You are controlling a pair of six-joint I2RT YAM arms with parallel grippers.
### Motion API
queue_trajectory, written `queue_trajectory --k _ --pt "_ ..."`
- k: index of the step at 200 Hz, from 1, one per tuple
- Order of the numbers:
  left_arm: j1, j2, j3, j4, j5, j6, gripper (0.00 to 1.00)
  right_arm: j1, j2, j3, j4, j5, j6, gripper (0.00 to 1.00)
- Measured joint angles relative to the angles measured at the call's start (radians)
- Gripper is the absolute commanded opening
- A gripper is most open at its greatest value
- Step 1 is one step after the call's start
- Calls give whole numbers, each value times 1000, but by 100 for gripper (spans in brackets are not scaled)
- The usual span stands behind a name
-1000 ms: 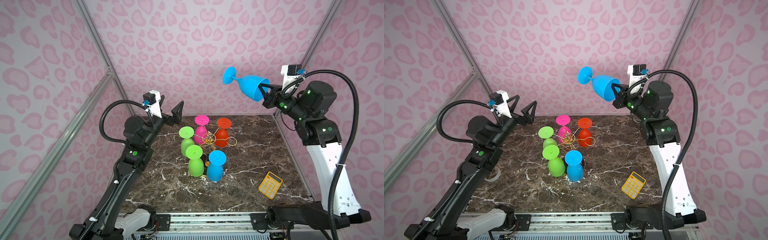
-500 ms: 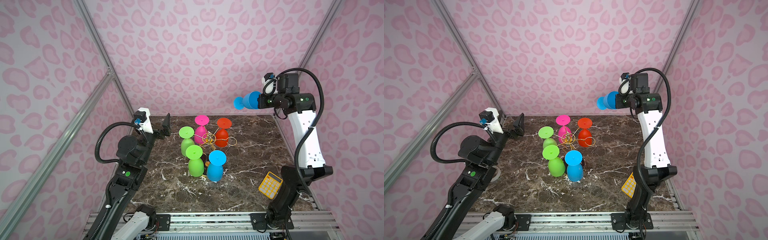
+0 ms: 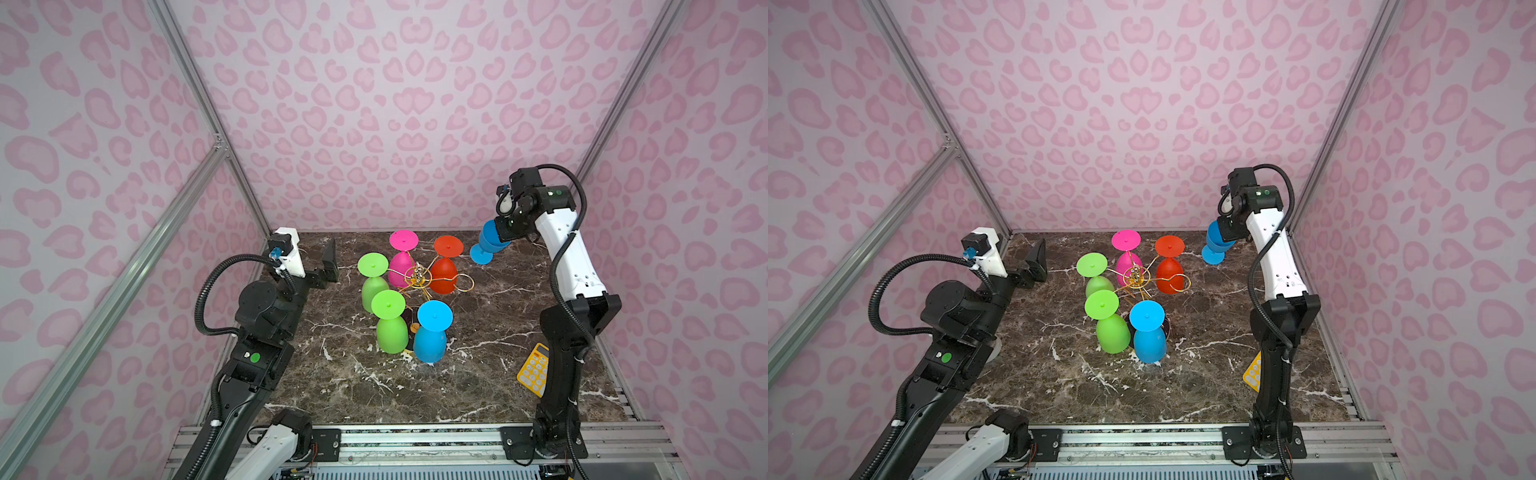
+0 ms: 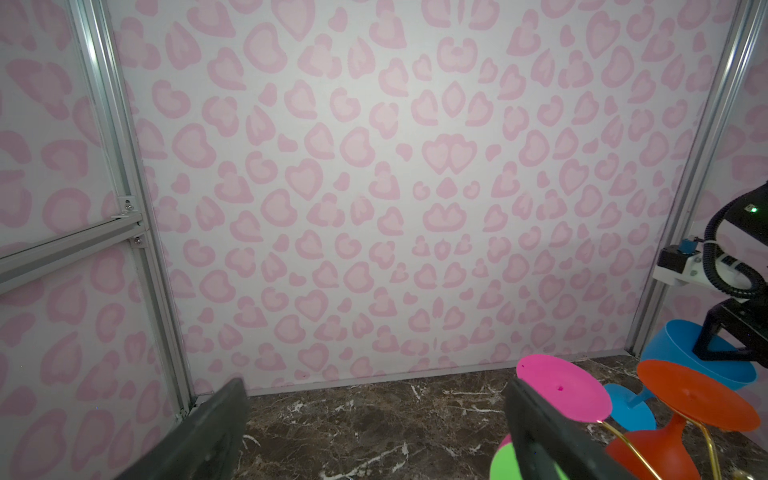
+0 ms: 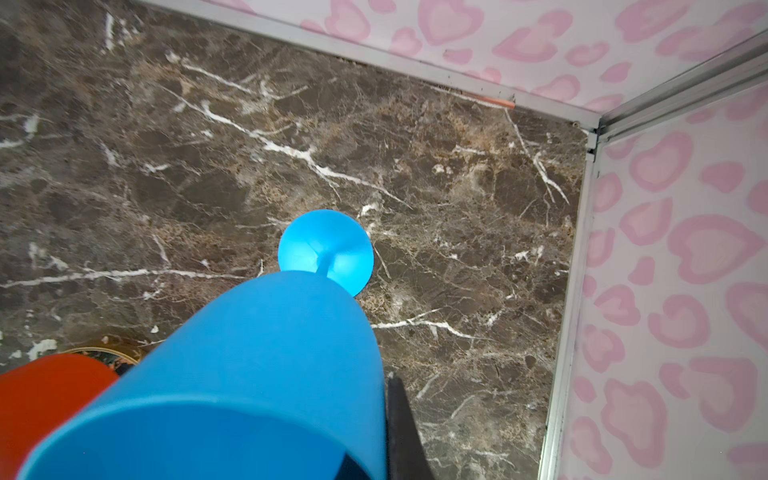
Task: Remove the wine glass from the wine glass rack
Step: 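Lower the glass upright onto the table beyond the rack and open the right gripper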
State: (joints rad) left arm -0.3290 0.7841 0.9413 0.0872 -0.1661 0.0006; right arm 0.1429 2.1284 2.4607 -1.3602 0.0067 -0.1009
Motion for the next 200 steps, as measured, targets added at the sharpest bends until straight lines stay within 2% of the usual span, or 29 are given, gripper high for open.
queue_trajectory --k 107,181,200 --pt "0 -30 -23 -42 -10 -19 97 41 211 70 -19 42 -15 0" --pt "0 -29 -26 -65 -8 -35 97 40 237 75 -21 28 -15 23" --pt "0 -28 -26 -71 -5 -35 97 40 237 75 -21 24 -15 25"
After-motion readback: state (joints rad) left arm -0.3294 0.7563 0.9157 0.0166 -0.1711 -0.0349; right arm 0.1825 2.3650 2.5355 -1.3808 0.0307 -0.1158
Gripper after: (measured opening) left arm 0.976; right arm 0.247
